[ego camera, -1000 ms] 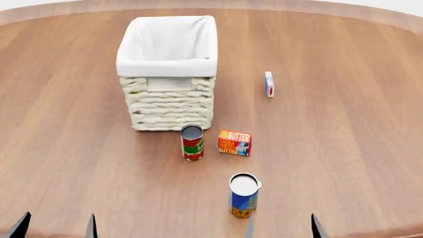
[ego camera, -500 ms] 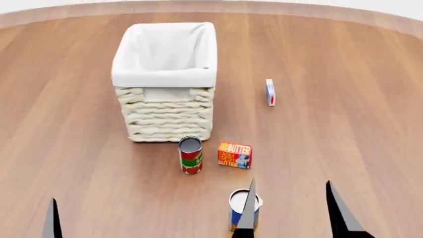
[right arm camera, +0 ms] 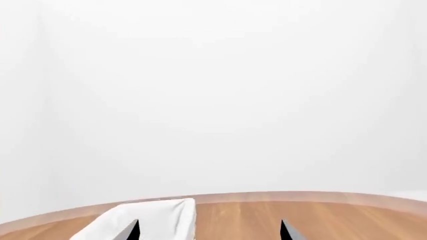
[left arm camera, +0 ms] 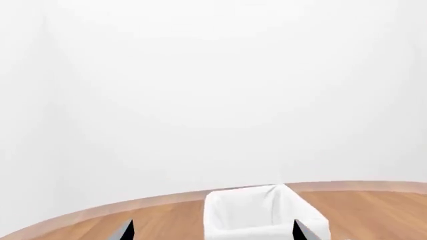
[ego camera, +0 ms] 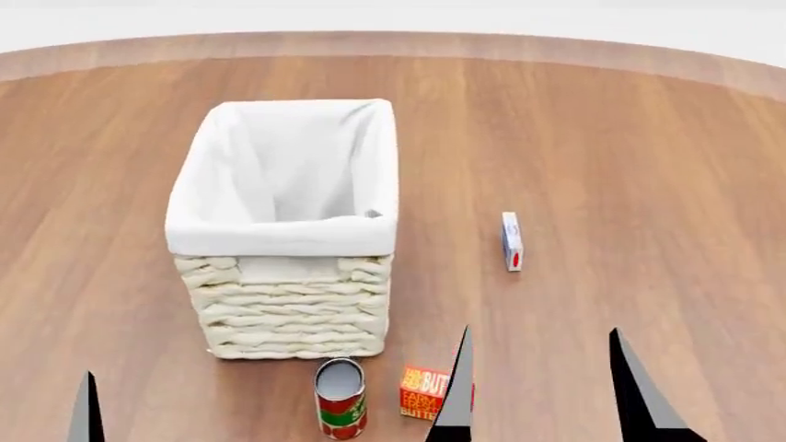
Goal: Pick up the alphabet soup and put it in the basket.
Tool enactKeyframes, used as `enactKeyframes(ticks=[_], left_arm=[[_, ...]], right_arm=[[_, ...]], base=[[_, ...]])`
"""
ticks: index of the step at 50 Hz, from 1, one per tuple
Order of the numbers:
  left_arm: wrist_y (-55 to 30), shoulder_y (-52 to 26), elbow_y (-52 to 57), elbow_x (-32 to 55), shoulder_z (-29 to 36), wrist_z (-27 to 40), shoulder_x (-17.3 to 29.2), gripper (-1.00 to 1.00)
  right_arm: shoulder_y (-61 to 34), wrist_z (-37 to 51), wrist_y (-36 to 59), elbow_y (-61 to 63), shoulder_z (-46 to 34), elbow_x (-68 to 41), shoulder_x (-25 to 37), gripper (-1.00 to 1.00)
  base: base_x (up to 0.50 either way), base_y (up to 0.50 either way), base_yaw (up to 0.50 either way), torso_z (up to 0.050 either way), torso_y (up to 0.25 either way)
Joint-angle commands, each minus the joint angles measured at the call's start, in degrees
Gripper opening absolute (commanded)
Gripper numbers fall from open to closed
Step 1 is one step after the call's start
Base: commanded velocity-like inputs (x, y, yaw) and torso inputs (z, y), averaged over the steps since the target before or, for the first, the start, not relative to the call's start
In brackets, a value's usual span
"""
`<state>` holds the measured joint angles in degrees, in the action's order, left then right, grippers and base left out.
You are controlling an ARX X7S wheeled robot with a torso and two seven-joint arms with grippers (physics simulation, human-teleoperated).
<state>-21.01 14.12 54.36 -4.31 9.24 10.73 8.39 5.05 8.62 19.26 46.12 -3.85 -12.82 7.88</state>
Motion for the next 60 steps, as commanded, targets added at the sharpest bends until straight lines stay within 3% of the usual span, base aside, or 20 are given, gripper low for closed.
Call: enactKeyframes(ticks=[1, 10, 21, 52, 60], left_arm=[[-0.5, -0.2, 0.2, -0.3, 1.0, 0.7, 0.6, 1.0], [-0.8, -0.4, 0.0, -0.2, 1.4, 1.1, 1.0, 1.0], [-1.1, -0.7, 0.0, -0.1, 1.8, 1.7, 1.5, 1.0], [-1.9, -1.2, 0.0, 0.5, 3.3, 3.8, 3.5, 1.0], [-1.8, -1.3, -0.2, 0.9, 3.4, 4.3, 3.9, 1.0]], right_arm=[[0.0, 0.9, 0.2, 0.7, -0.1, -1.0, 0.8, 1.0], [-0.3, 2.2, 0.9, 0.5, 0.2, -1.6, 0.8, 1.0], [-0.4, 2.4, 0.0, 0.2, -0.9, -1.2, 1.7, 1.0], [-0.5, 4.0, -0.8, -0.5, -2.0, -1.5, 3.1, 1.0], [-0.6, 4.1, -1.2, -0.1, -1.1, -4.0, 3.0, 1.0]], base=[[0.5, 0.0, 0.0, 0.0, 0.0], [0.5, 0.0, 0.0, 0.0, 0.0], [0.0, 0.04, 0.0, 0.0, 0.001], [0.0, 0.5, 0.0, 0.0, 0.0], [0.0, 0.0, 0.0, 0.0, 0.0]])
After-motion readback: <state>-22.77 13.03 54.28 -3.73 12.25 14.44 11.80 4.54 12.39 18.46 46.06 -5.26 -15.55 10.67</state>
